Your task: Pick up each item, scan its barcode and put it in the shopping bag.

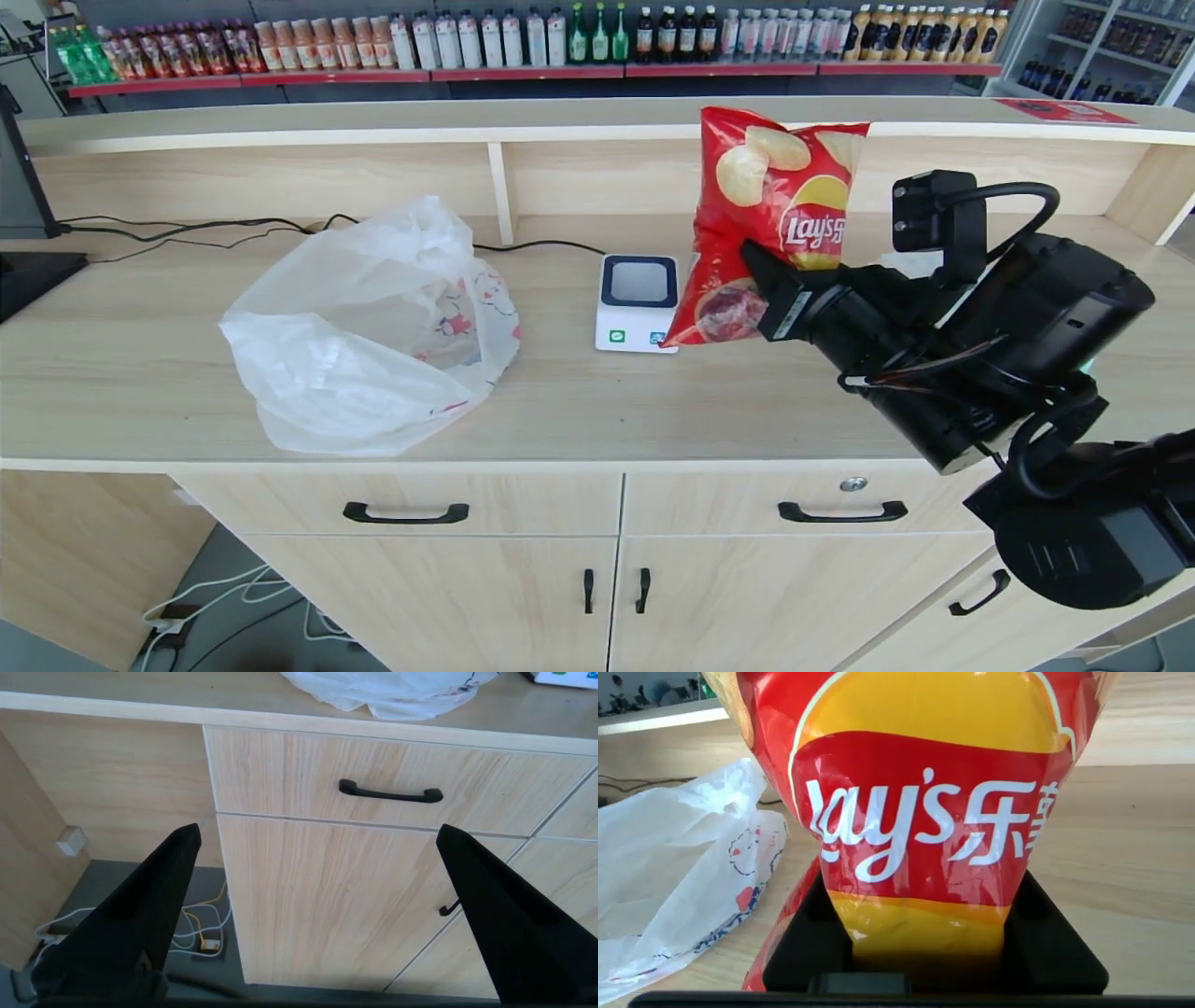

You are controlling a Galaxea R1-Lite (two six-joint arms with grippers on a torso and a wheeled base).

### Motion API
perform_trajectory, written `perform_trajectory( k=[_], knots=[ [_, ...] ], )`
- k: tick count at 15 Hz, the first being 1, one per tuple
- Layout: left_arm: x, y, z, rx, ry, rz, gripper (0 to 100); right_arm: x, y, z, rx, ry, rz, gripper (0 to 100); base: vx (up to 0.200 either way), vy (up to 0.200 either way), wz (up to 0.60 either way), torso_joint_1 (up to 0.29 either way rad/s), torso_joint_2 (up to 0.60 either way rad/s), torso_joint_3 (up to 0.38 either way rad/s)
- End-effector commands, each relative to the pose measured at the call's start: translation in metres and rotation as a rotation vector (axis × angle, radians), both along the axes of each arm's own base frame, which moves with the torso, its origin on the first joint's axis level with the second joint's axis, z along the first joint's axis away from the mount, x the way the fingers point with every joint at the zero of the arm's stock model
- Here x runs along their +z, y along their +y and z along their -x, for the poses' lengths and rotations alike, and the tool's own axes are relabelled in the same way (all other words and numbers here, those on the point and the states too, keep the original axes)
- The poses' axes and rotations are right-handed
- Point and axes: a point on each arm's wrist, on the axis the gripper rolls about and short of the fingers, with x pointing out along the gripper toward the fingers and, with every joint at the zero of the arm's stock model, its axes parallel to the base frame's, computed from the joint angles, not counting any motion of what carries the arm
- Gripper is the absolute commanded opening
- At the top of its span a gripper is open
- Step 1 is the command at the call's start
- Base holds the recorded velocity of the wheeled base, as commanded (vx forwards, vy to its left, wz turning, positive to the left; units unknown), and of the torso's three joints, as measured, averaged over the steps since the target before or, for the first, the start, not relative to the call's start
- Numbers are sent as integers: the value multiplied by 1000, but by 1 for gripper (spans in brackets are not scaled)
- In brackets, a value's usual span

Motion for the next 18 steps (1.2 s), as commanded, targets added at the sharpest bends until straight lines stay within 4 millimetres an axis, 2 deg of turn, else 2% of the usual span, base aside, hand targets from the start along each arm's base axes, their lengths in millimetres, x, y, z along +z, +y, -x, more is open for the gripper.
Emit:
perform_trajectory(
  k=[1,3,15,18],
  knots=[
    [0,0,0,2,-1,1,100,-1,-1,-2,-4,-2,-2,0,0,0,0,0,0,0],
    [0,0,0,0,-1,1,100,-2,0,-2,-5,0,1,0,0,0,0,0,0,0],
    [0,0,0,3,-1,4,100,-5,-5,-5,-40,2,-4,0,0,200,0,5,4,3],
    [0,0,0,2,-1,3,100,-13,-10,-14,-113,38,-15,0,0,0,0,0,0,0]
  ],
)
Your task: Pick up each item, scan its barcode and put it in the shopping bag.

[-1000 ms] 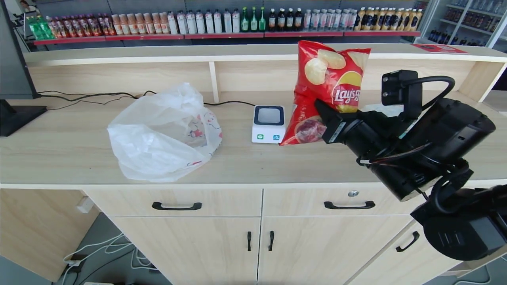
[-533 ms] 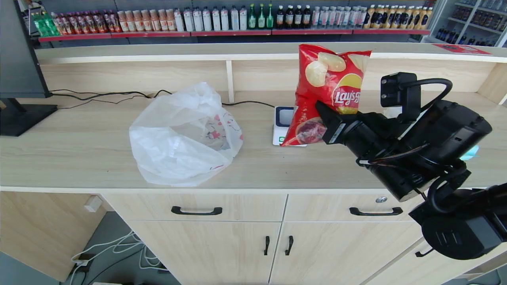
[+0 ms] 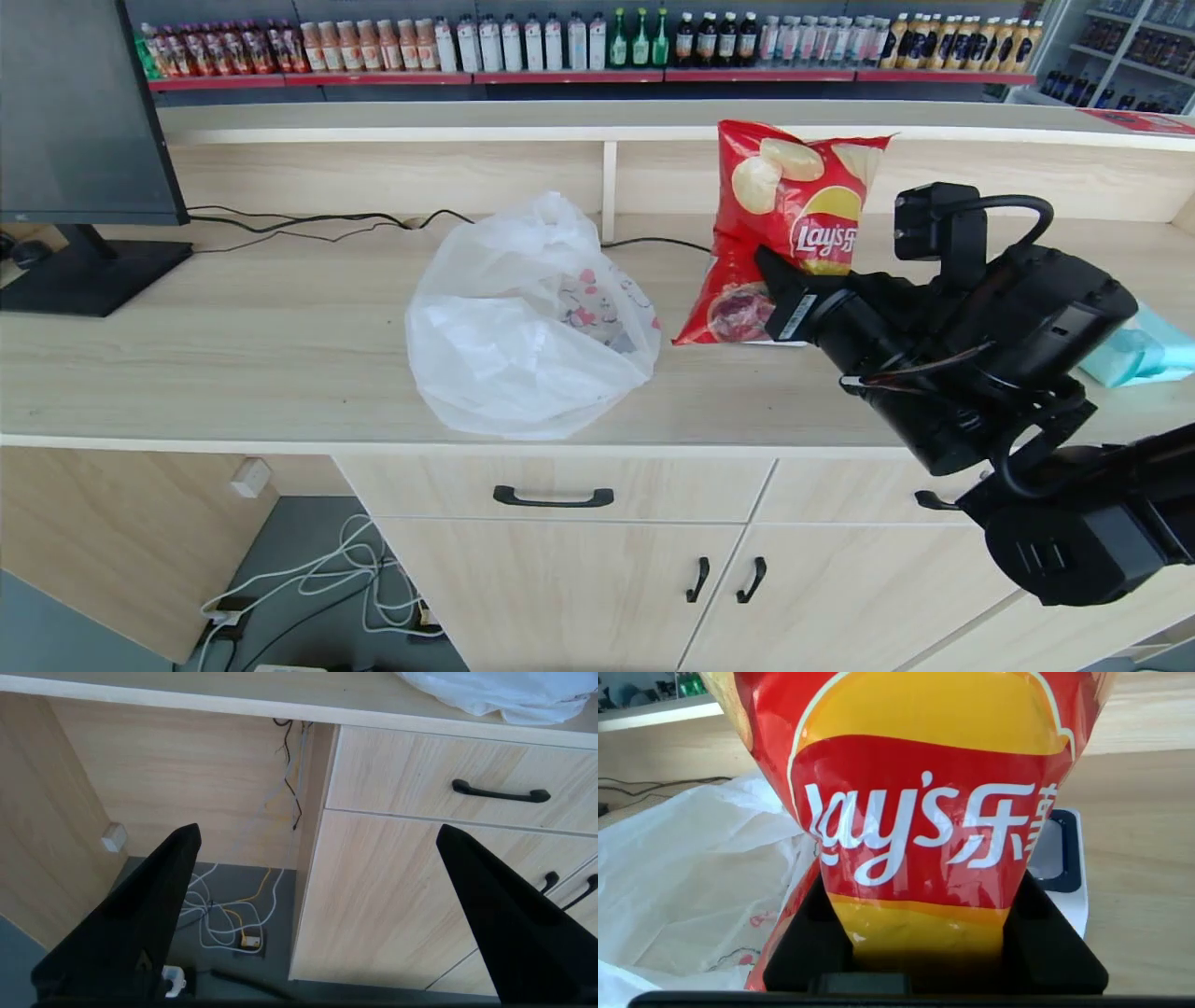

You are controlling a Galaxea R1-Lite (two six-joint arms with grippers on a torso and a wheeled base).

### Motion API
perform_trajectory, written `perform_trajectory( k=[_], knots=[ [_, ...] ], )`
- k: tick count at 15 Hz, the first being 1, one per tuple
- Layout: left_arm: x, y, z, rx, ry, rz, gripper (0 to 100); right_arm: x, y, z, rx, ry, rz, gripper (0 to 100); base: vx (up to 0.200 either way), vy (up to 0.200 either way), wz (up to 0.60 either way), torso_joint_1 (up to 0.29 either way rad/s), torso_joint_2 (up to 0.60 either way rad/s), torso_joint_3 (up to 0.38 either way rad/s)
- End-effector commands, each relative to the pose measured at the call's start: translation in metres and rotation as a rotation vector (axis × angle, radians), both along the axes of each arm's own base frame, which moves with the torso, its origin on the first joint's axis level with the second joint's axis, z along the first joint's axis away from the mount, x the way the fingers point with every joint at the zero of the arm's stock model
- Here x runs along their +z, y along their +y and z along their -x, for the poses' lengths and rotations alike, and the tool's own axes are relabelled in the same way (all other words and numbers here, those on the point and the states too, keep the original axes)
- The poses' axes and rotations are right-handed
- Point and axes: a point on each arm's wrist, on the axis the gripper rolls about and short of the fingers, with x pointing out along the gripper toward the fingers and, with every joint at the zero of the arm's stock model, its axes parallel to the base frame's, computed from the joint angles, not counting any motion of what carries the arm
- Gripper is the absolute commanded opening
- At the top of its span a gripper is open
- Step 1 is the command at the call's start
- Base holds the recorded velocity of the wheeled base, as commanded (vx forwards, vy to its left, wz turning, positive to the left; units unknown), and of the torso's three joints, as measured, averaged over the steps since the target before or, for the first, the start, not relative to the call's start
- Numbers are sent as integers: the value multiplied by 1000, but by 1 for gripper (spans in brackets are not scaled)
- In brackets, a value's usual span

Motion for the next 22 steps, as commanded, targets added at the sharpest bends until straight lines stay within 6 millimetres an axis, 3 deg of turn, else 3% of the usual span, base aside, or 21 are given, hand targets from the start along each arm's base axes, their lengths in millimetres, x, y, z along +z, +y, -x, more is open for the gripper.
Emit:
perform_trajectory(
  k=[1,4,7,13,16,22],
  knots=[
    [0,0,0,1,-1,0,100,-7,0,-5,-11,19,7,0,0,0,0,0,0,0],
    [0,0,0,0,-1,0,100,-9,-8,-16,-61,23,3,0,0,0,0,0,0,0],
    [0,0,0,0,-1,2,100,-10,-14,-19,-81,24,5,0,200,0,0,-4,2,2],
    [0,0,0,1,-1,3,100,-17,-12,-23,-81,38,11,0,0,0,0,0,0,0],
    [0,0,0,1,-1,3,100,-29,-13,-32,-92,60,24,0,0,0,0,0,0,0],
    [0,0,0,1,-1,3,100,-34,-13,-45,-107,51,19,0,0,0,0,0,0,0]
  ],
)
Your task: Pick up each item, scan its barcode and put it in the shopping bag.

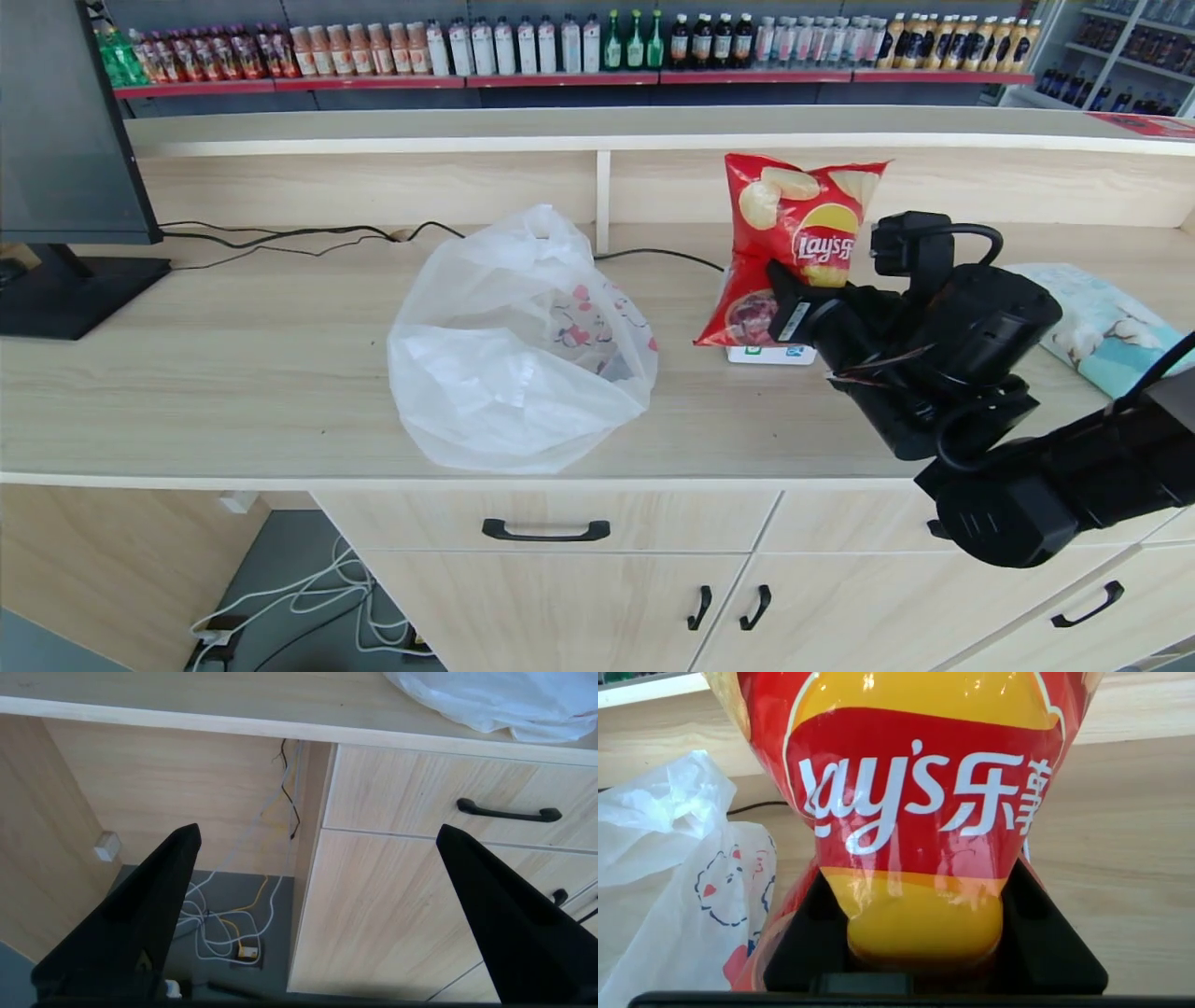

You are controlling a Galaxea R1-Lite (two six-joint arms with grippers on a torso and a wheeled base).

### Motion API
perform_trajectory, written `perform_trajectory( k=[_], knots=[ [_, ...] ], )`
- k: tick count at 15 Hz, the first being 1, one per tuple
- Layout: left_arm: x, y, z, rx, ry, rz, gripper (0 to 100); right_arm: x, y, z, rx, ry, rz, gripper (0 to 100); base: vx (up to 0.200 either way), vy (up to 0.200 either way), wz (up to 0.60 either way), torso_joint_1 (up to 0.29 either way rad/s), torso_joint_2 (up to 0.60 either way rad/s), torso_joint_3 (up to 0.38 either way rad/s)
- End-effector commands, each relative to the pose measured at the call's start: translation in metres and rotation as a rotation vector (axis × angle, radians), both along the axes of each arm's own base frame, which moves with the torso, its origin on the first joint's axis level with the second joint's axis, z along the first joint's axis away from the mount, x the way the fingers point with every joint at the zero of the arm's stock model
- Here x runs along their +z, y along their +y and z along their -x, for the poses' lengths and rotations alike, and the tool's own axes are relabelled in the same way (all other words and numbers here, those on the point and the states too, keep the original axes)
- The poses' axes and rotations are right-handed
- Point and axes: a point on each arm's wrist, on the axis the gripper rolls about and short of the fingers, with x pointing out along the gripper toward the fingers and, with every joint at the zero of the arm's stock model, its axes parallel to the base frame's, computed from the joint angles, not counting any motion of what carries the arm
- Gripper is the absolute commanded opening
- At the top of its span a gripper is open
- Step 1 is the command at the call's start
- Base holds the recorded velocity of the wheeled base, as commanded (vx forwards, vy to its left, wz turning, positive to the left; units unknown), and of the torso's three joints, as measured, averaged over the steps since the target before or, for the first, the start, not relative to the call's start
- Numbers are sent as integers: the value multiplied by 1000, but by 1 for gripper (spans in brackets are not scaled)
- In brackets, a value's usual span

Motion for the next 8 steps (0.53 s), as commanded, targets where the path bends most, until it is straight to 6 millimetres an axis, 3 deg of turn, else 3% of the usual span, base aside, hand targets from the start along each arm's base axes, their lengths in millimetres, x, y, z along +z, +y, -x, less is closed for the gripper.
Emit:
perform_trajectory(
  k=[1,8],
  knots=[
    [0,0,0,1,0,0,100,-8,1,-9,-7,16,6,0,0,0,0,0,0,0],
    [0,0,0,1,0,0,100,-7,-2,-11,-20,12,-5,0,0,0,0,0,0,0]
  ],
)
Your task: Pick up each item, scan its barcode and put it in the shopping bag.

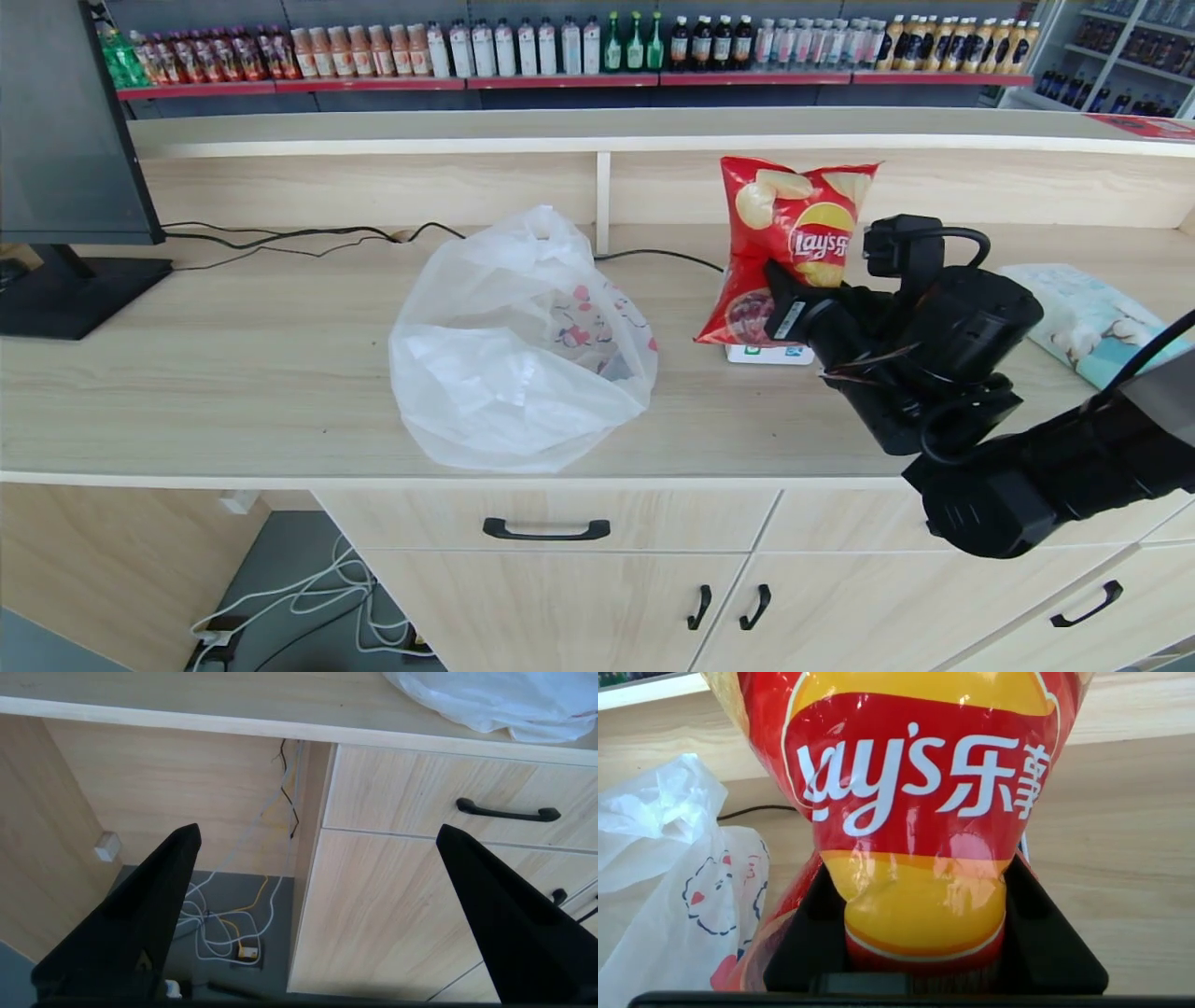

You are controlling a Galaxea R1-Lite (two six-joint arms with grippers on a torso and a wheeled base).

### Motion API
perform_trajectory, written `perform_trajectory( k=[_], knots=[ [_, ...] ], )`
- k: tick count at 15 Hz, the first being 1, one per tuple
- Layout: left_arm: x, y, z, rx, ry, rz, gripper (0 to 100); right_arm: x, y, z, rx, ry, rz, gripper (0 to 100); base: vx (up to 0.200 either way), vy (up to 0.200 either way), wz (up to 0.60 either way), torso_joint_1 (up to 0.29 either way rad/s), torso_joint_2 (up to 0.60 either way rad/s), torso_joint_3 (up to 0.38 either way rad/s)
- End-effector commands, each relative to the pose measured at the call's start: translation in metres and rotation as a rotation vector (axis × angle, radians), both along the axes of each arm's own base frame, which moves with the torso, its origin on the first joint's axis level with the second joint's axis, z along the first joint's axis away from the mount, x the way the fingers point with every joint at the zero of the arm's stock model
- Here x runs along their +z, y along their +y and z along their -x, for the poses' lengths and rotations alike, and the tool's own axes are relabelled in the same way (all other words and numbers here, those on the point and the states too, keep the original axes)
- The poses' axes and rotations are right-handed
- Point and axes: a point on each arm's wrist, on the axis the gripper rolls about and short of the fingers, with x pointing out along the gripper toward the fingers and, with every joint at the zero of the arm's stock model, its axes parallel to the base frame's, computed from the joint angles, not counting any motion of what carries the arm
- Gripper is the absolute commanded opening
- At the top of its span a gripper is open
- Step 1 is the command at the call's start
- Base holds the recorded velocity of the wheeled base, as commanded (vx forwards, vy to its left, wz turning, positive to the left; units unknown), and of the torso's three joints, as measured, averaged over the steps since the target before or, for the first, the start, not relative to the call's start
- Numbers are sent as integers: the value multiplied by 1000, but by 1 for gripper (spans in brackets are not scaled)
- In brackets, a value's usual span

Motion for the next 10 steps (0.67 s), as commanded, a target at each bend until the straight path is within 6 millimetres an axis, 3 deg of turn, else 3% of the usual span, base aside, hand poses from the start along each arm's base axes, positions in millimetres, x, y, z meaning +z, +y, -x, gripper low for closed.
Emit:
perform_trajectory(
  k=[1,10],
  knots=[
    [0,0,0,1,0,0,100,0,-1,0,-5,2,1,0,0,0,0,0,0,0],
    [0,0,0,0,-2,2,100,18,-17,22,-20,-21,-15,0,0,0,0,0,0,0]
  ],
)
